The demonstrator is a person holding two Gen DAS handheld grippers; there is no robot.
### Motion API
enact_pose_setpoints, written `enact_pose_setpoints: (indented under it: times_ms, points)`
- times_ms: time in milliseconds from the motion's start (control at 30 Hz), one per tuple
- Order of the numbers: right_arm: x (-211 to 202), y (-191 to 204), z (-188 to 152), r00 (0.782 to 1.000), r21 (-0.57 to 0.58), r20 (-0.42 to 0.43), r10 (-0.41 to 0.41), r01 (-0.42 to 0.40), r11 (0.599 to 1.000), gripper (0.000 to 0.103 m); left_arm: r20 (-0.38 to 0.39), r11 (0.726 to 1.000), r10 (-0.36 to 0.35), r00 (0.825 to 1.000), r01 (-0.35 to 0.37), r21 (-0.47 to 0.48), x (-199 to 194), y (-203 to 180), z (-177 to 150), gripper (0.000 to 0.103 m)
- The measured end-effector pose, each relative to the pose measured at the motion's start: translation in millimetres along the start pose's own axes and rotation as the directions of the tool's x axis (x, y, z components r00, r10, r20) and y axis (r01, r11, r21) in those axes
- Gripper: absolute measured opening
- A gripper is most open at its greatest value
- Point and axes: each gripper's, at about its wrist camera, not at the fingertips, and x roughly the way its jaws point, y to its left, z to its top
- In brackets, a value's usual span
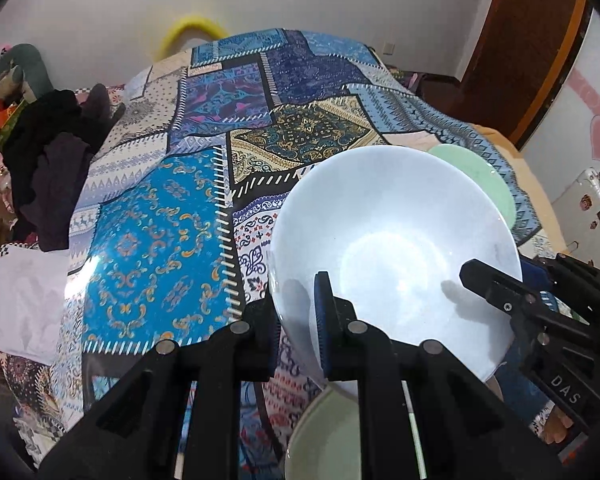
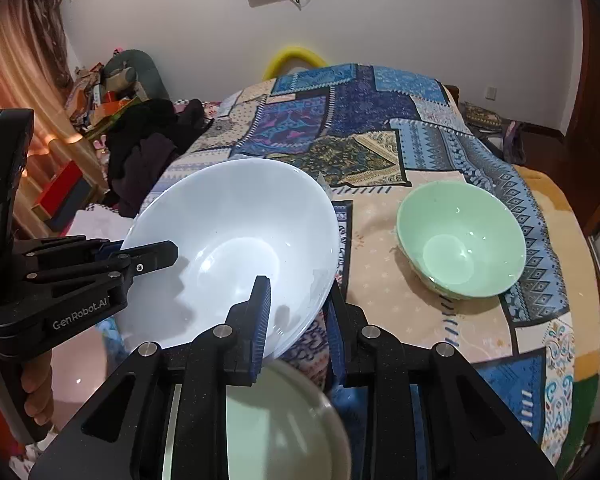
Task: Organize plates and bowls
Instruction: 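Lift the white spotted bowl with both tools and carry it over the pink bowl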
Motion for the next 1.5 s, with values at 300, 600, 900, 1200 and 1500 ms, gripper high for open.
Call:
enact_pose_setpoints:
  times_ms: [300,600,900,1200,1500]
  points:
    - [-23.6,27.0,-7.9,0.999,-0.034,0.028,0.023,-0.022,0.999,0.024,0.051,1.0,-0.001,0.999,0.003,-0.024,-49.4,6.7,-21.1,0.015]
    - [-32.3,56.1,-18.8,0.997,-0.052,0.042,0.069,-0.067,0.996,0.024,0.082,0.998,0.015,0.997,-0.009,-0.064,-86.6,26.2,-50.1,0.015]
    - [-27.5,89.4,-28.1,0.993,-0.09,0.02,0.115,-0.113,0.99,0.024,0.095,0.993,0.051,0.994,-0.041,-0.112,-113.1,55.3,-79.7,0.015]
    - [-9.6,119.3,-40.5,0.985,-0.116,-0.03,0.167,-0.17,0.979,0.024,0.076,0.983,0.073,0.994,-0.059,-0.176,-117.1,92.9,-107.6,0.015]
    - [6.3,141.7,-56.8,0.971,-0.102,-0.086,0.223,-0.231,0.968,0.024,0.044,0.97,0.093,0.995,-0.081,-0.229,-115.9,122.7,-139.4,0.015]
